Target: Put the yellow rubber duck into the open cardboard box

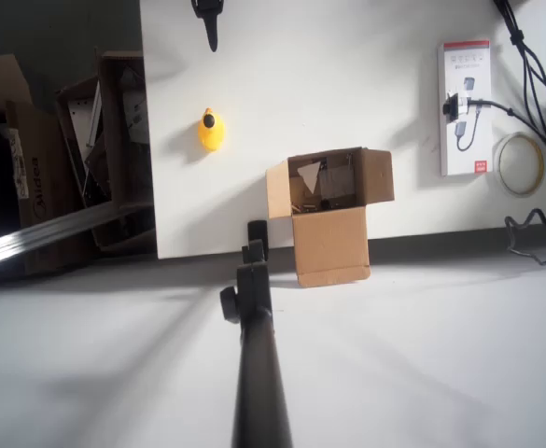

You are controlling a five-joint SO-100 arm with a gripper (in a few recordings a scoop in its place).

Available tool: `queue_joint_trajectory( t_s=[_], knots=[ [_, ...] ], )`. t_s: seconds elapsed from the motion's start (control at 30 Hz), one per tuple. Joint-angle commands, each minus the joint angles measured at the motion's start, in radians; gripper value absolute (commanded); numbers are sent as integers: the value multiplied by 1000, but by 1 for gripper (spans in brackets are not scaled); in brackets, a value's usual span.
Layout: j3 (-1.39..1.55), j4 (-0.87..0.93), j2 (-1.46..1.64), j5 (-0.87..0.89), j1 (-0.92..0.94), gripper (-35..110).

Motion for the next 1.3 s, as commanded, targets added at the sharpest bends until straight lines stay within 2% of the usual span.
queue_joint_trajectory(
  t_s=[0.0,0.2,0.63,1.27],
  knots=[
    [11,-2,-2,26,12,-1],
    [-11,32,-2,21,51,-1],
    [-250,87,-34,-17,101,2],
    [-730,129,-627,18,103,1]
  ],
)
